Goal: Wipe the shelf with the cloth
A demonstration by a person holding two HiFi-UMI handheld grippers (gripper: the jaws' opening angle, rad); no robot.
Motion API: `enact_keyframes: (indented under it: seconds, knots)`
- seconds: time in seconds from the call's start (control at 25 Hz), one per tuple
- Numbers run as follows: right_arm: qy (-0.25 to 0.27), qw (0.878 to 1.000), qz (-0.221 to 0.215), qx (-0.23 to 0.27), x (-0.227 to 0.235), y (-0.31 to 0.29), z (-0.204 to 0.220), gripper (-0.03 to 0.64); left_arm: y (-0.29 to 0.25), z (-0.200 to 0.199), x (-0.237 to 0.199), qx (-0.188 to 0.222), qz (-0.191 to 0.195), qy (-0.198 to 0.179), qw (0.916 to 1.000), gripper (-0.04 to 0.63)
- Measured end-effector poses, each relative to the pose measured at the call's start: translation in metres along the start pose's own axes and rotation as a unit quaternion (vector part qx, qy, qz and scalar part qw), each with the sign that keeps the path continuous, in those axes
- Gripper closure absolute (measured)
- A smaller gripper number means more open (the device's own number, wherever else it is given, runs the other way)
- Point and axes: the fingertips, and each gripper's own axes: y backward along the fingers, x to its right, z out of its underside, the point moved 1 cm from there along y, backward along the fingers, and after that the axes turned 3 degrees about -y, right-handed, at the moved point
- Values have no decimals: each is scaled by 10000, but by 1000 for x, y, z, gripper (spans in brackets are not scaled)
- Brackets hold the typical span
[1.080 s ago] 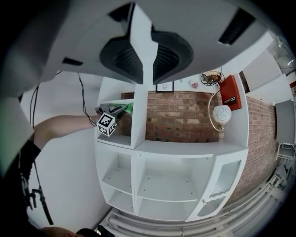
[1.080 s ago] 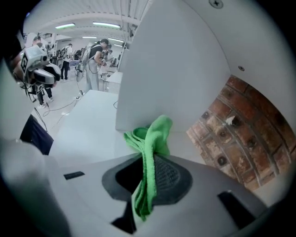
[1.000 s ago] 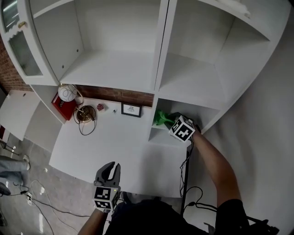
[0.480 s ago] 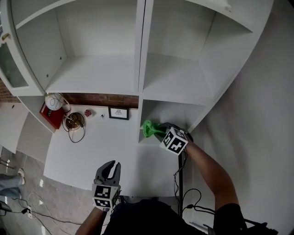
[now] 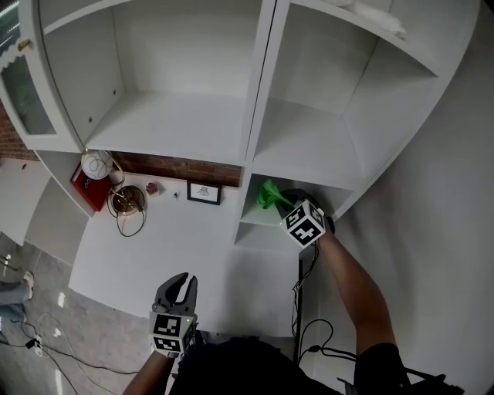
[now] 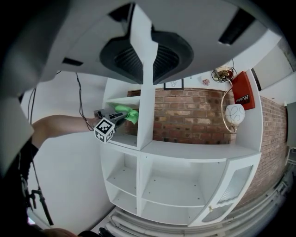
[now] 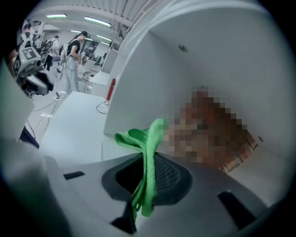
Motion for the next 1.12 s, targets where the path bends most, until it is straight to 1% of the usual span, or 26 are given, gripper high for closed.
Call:
enact_keyframes:
  seconds: [0.12,0.36,0.48,0.6,0.72,0.8,1.12]
  knots:
    - [-332,9990,112,-283,22,-23,10,572,14,5,-12,-20,-227,125,9997,531]
    - [-405,9936,496,-928,63,-62,25,572,43,22,-35,-142,-704,347,9968,531]
    - [-523,9894,453,-1279,67,-73,40,572,56,29,-41,-180,-866,429,9952,531]
    - [-716,9881,212,-1347,58,-76,45,572,64,34,-46,-207,-948,471,9942,531]
    - [-750,9898,18,-1209,47,-77,39,572,65,37,-47,-207,-937,484,9942,531]
    - [-766,9896,-92,-1214,38,-71,39,572,63,35,-43,-190,-868,466,9949,531]
    - [-990,9871,-659,-1071,-6,-37,42,572,41,23,-18,-42,-316,298,9990,531]
